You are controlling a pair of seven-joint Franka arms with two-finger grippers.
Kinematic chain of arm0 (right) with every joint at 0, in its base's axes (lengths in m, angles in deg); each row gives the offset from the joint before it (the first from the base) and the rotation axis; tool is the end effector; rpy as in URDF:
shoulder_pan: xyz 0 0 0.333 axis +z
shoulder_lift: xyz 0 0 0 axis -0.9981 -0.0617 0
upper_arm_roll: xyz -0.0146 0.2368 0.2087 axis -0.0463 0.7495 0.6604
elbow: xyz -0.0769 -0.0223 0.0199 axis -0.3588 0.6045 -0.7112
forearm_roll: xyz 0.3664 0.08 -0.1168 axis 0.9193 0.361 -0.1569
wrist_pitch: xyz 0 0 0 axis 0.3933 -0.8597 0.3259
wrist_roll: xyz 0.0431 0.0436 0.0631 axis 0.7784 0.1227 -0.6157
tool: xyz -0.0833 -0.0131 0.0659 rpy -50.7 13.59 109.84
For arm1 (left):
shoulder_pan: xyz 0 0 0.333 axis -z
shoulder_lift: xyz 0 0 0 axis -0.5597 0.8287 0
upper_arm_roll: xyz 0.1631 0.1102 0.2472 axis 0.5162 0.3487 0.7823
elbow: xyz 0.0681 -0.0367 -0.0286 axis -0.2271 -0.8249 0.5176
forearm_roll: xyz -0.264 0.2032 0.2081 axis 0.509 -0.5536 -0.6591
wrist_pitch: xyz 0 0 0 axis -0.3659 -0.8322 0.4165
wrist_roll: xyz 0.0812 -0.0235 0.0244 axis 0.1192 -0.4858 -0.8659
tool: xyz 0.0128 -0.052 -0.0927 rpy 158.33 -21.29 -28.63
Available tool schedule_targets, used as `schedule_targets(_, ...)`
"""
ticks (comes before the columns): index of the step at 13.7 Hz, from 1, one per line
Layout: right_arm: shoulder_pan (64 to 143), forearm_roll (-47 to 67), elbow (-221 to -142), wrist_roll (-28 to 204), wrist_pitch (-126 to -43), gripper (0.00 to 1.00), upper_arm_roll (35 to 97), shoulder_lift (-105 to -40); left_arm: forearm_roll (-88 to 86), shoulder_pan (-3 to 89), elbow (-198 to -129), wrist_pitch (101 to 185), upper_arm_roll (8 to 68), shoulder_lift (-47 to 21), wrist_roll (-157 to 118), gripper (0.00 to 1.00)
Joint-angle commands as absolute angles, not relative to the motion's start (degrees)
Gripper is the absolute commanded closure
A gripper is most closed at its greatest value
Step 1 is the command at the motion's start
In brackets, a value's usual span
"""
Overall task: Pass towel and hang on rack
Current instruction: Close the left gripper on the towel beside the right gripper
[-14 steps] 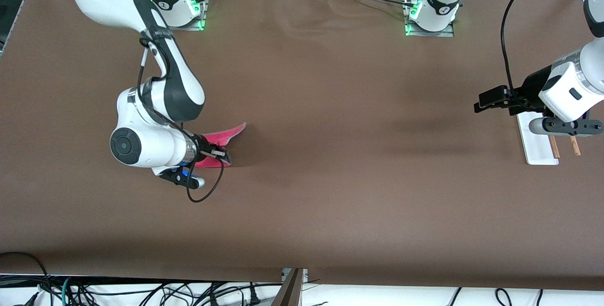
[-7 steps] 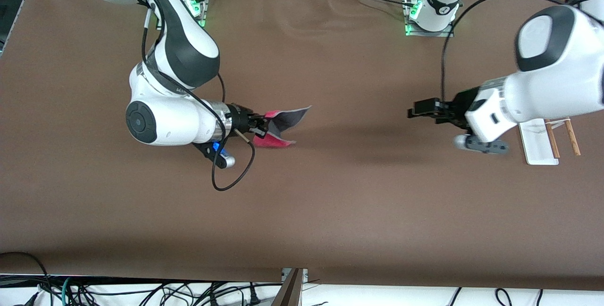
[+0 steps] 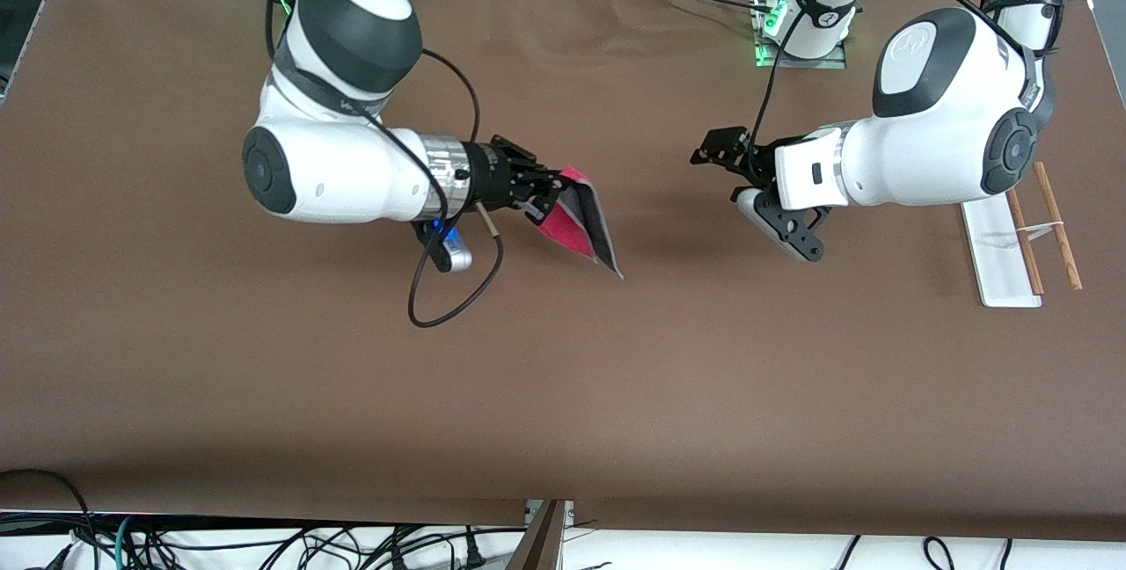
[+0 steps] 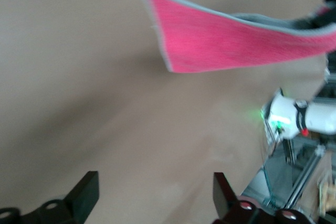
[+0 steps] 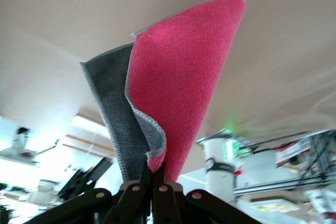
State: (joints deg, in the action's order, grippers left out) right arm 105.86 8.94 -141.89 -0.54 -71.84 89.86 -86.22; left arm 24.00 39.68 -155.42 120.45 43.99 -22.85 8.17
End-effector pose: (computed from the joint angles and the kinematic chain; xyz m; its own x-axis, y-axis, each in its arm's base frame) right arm 0.6079 0.4322 0.5158 0.4423 -0.5403 -0.7158 -0.8528 -0.5004 -0.1492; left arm 0.5793 -0.2312 0.4763 0.8450 -0.5347 -0.0095 -0.4129 -0.6635 0.6239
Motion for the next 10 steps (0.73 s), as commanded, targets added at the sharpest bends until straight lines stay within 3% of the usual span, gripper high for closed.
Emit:
schedule_targets(1, 105.45, 9.77, -141.83, -4.36, -74.47, 1.00, 92.37, -85.67, 29.59, 41.15, -157.57, 121.69, 43.36, -23.68, 18.00, 0.00)
schedule_targets(5, 105.45, 9.77, -141.83, -5.07, -77.46, 1.00, 92.64, -85.67, 32.86, 42.04, -155.55, 122.65, 42.91, -20.35, 20.21, 0.00)
schedule_targets(10, 105.97, 9.50, -141.83, -5.07, -78.25, 1.00, 92.56, -85.67, 35.65, 39.84, -146.51, 122.74, 42.92, -14.03, 21.18, 0.00)
